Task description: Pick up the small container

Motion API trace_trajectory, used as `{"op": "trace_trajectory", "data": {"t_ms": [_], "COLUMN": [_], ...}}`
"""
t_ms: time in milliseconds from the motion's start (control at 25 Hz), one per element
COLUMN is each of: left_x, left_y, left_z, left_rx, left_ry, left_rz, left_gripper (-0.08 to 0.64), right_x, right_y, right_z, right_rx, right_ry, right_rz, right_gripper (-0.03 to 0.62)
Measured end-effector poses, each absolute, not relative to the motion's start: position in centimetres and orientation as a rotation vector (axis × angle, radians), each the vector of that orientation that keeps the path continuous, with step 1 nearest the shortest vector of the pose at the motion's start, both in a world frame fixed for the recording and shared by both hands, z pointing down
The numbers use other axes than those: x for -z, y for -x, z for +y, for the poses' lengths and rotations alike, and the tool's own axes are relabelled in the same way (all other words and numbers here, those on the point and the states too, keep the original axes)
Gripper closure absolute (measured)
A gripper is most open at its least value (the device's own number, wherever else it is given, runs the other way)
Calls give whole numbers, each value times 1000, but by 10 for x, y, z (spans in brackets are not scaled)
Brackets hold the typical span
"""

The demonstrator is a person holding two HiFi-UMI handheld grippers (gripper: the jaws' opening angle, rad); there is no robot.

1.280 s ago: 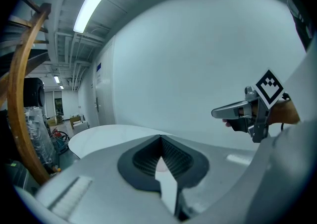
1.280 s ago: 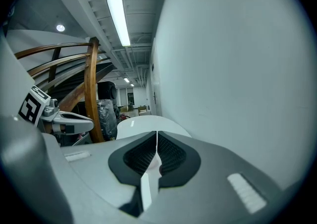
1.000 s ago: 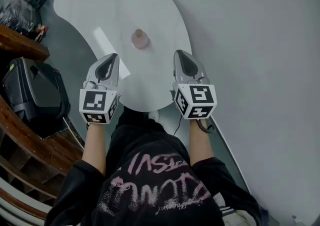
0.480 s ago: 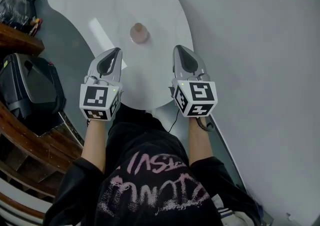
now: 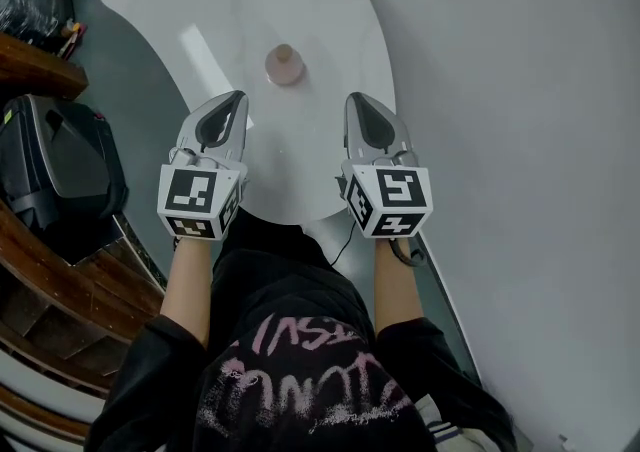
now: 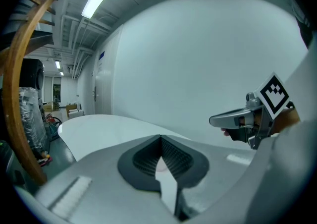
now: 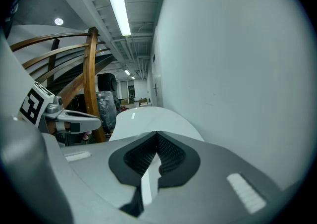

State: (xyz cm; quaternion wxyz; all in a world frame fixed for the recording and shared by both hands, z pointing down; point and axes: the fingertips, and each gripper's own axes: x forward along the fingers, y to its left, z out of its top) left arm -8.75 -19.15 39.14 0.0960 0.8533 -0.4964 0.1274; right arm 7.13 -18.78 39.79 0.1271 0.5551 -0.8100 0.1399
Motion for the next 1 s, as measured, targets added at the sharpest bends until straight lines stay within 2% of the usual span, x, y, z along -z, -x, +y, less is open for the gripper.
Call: {"op": "trace_trajectory", "data": {"t_ms": [1000], "left_x": [-439], "left_y": [76], "left_z": [-199], "left_rx": [-437], "left_ry": [-2494], "left_rz": [-1393], "left_gripper": [560], "right_x": [-441], "right_y": [-61], "right_z": [-194], "right_rx": [-496], "right_ry": [-1586], "right_rz": [-2314], "right_gripper": [580]}}
